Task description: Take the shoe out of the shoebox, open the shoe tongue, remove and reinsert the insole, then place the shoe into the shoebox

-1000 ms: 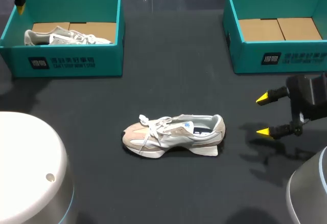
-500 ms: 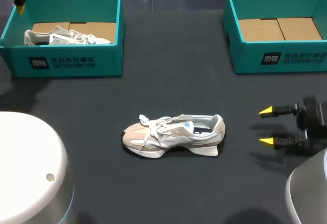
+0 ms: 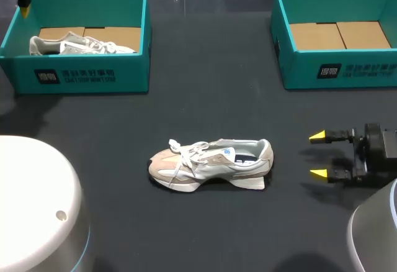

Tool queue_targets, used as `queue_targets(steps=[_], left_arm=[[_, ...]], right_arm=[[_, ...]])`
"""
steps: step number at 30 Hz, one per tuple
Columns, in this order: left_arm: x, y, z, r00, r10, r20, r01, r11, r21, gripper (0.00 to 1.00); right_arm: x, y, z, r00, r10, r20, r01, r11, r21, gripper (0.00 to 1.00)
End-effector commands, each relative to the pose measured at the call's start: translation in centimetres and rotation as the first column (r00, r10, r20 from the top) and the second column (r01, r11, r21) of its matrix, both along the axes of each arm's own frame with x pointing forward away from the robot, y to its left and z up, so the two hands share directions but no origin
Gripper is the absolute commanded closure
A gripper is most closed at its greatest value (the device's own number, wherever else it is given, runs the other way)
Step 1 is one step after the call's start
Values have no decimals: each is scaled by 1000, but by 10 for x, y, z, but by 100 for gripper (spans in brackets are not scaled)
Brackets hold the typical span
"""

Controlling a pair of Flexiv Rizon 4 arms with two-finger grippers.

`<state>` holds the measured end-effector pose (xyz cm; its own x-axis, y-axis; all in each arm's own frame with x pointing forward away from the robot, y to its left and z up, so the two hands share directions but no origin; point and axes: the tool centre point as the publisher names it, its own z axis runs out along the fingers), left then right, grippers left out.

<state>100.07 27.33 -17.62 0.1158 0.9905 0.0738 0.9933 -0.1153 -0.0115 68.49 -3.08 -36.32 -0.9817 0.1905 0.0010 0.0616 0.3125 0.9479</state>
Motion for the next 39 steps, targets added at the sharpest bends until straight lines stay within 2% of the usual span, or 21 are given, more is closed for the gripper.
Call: queue_targets(steps=[1,20,39], left_arm=[[0,0,0,1000,-1,1,1,1000,1,0],[0,0,0,1000,-1,1,1,1000,1,0],[0,0,0,1000,-1,1,1,1000,1,0]], right_arm=[[3,8,2,1000,3,-5,-3,1000,-15,0],[1,54,-8,999,25,-37,-26,999,-44,0],[1,87,-17,998,23,-65,-27,998,-59,0]])
